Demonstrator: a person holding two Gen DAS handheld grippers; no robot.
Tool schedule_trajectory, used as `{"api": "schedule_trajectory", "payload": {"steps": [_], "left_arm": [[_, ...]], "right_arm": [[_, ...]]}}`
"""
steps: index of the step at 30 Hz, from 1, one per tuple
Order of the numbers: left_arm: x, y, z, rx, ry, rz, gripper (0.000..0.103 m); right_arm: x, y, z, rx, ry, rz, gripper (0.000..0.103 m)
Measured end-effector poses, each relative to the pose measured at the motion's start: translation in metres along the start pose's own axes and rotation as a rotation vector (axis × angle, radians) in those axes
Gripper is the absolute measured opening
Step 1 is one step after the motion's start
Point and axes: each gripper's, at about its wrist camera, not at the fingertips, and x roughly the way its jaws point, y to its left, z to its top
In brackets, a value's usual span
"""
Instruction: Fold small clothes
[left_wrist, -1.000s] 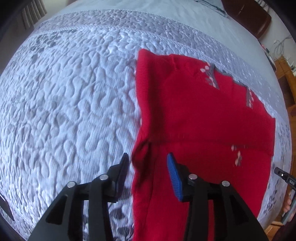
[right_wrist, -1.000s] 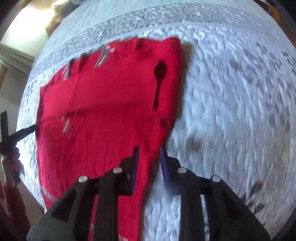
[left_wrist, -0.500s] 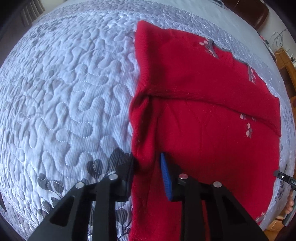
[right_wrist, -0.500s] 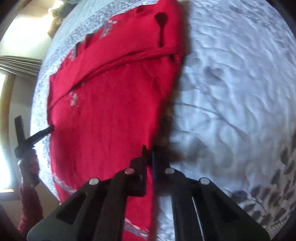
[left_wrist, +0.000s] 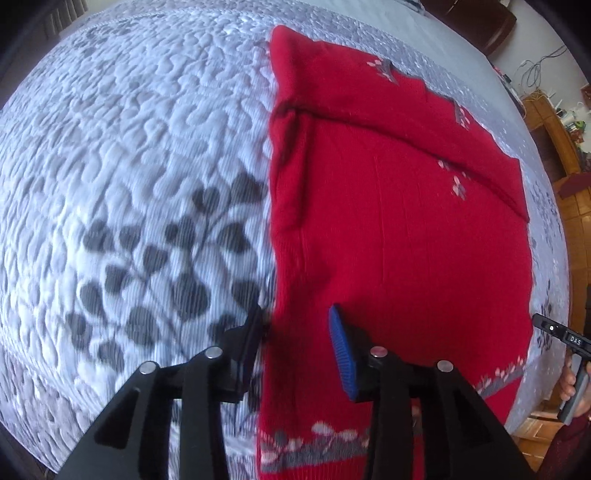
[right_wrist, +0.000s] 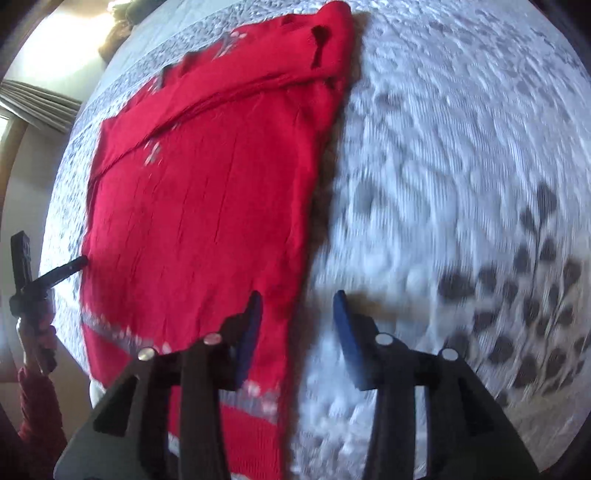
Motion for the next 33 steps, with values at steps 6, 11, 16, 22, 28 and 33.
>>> {"api": "schedule_trajectory", "payload": {"steps": [6,11,16,22,28,33], "left_arm": [[-0.018,0.003,-0.069,0.026,-0.005,-0.025,0.040],[-0.024,0.001,-0.105,0.046,0.019,-0.029,0.042],[-0.028,0.001,-0.124,0.059,0.016,-0.051,0.047],[-0.025,0.002,-0.125,-0.021,0.044,-0.094,0.006],[-0.054,0.004,-0.146,0.005,-0.005,-0.098,0.006],[-0.040,0.032,-0.146,-0.028,0.037,-0.080,0.006]], "right_arm": [[0.003,0.006,-0.070,-0.002,0.028,0.074,0.046],[0.006,0.017,-0.115,-0.013,0.053,0.104,0.046],[0.006,0.016,-0.144,-0.010,0.061,0.135,0.038],[0.007,0.009,-0.157,0.045,0.080,0.208,0.005],[-0.026,0.013,-0.173,0.028,0.034,0.223,0.003],[-0.012,-0.010,-0.180,0.078,0.077,0.111,0.003]]}}
